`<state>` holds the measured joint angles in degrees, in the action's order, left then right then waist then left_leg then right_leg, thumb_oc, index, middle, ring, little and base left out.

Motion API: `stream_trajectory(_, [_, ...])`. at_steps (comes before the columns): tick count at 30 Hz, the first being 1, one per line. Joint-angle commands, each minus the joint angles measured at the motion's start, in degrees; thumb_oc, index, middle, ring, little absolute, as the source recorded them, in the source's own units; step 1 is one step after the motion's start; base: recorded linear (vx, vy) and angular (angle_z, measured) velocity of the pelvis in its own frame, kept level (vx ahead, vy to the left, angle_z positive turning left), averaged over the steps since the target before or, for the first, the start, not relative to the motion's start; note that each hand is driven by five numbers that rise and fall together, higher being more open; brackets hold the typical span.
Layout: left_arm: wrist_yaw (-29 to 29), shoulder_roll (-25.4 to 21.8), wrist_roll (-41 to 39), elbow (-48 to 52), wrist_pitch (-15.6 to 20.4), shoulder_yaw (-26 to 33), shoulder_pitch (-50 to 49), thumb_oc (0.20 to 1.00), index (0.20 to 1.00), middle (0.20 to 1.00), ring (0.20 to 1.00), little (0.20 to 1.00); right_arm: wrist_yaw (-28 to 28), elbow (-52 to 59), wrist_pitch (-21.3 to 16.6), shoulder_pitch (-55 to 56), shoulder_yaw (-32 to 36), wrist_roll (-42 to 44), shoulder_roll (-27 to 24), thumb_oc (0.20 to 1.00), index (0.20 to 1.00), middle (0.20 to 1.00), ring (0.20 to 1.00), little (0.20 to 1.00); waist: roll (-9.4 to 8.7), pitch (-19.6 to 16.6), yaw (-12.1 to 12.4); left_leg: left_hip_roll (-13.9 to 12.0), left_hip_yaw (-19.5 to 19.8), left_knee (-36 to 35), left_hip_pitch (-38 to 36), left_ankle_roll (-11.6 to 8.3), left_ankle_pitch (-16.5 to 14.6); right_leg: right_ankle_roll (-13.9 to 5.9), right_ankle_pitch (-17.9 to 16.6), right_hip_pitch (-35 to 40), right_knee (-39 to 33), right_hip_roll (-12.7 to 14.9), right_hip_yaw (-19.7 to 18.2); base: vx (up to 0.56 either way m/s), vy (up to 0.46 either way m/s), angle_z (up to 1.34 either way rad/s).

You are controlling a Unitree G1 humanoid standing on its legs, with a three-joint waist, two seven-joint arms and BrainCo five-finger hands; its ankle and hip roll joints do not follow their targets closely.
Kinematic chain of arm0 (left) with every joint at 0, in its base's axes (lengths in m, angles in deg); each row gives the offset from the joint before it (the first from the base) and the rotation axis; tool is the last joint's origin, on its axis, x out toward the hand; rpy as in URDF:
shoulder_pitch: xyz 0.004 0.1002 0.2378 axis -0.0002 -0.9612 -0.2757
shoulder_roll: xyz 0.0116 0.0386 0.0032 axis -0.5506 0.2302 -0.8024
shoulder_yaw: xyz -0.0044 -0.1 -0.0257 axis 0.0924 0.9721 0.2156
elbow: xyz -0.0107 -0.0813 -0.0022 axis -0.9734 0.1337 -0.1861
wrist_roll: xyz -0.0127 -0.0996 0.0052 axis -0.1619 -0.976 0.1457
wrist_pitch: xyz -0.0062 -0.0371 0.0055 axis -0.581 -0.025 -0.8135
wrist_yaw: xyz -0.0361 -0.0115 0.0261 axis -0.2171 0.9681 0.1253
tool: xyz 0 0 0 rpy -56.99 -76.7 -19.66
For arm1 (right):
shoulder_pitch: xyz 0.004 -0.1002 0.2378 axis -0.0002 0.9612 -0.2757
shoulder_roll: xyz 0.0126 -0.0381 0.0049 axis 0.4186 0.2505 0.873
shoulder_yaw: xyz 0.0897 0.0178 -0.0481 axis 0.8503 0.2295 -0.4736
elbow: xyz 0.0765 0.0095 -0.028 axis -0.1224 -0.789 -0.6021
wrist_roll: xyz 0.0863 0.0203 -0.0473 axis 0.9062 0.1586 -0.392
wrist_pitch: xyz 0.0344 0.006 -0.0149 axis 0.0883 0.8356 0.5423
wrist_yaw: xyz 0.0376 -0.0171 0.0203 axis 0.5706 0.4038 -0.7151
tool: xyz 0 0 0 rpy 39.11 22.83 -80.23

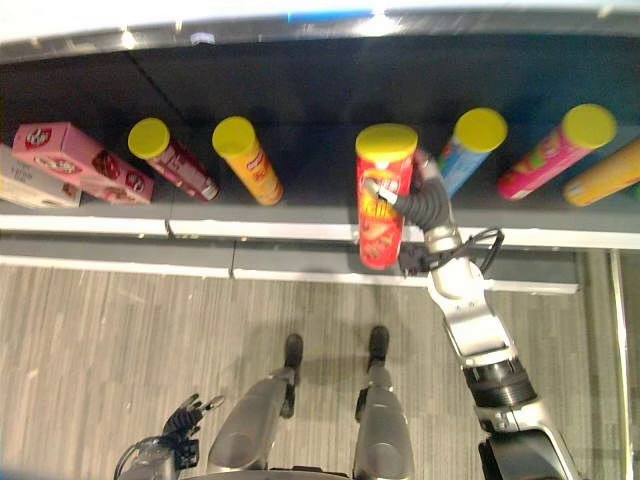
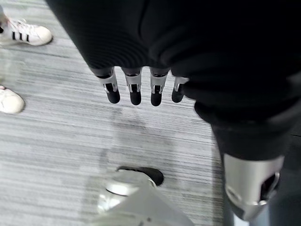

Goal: Put the goods on the table back onto the shelves and tidy them up.

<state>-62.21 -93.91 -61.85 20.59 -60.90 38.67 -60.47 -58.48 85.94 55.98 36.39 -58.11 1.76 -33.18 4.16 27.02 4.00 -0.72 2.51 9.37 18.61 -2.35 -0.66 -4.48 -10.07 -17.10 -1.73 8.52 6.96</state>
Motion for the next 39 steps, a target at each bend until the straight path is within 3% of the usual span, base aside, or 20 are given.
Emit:
stream_trajectory(1, [2.3,-3.7,-2.8,-0.1,0.8,-1.5,-1.3,1.000,1.000,1.000,1.000,1.000,6.4,5.7,-3.5,-3.5,1.0,-5.0,0.8,0.200,0.200,0.200,0.200,0.200,-0.64,-1.9,1.6,-1.1,0.8,1.8,3.5,-1.18,-1.8,-3.89,9.5,0.0,10.4,5.3,-0.1,-0.05,-0.018,0.10])
stream_trajectory(12, [5.2,-4.1,-6.0,4.3,1.9,-4.4,0.2,1.000,1.000,1.000,1.000,1.000,18.8,6.4,-1.2,-13.9,5.3,-15.3,-0.7,0.200,0.200,0.200,0.200,0.200,2.53,2.8,2.6,0.0,1.5,4.6,10.4,-1.21,-2.2,-3.67,10.7,-7.4,14.8,6.2,-0.1,-0.02,-0.008,0.08])
stream_trajectory(20, [6.5,-4.1,-7.4,6.3,2.6,-5.2,1.1,1.000,1.000,1.000,1.000,1.000,24.5,5.7,0.6,-18.4,7.3,-18.9,-2.0,0.200,0.200,0.200,0.200,0.200,4.28,2.8,2.6,0.7,1.1,6.5,15.6,-0.95,-2.6,-3.63,11.1,-12.9,17.0,6.7,-0.9,0.00,0.002,0.00])
stream_trajectory(26, [6.6,-4.0,-7.6,6.5,2.6,-5.4,1.1,1.000,1.000,1.000,1.000,1.000,24.9,5.8,0.7,-18.5,7.4,-19.0,-2.1,0.200,0.200,0.200,0.200,0.200,4.49,2.8,2.5,0.8,1.0,6.9,16.1,-0.86,-2.7,-3.61,11.2,-13.5,17.4,6.8,-1.0,0.00,0.000,0.00])
stream_trajectory(30, [7.0,-4.1,-8.8,9.0,3.5,-5.8,1.0,1.000,1.000,1.000,1.000,1.000,27.4,5.0,1.4,-20.1,8.0,-20.0,-3.4,0.200,0.200,0.200,0.200,0.200,6.78,2.8,2.4,1.8,0.5,8.6,20.8,-0.58,-3.1,-3.85,10.8,-18.8,19.0,7.7,-2.1,-0.01,0.048,0.01])
stream_trajectory(39, [7.3,-4.0,-9.4,11.0,3.9,-6.3,0.3,1.000,1.000,1.000,1.000,1.000,29.4,4.8,1.8,-21.8,8.6,-20.2,-5.1,0.200,0.200,0.200,0.200,0.200,8.32,2.8,2.3,2.4,-0.2,9.1,25.1,-0.46,-2.8,-4.11,10.5,-23.7,20.1,8.2,-3.1,0.00,0.020,-0.01])
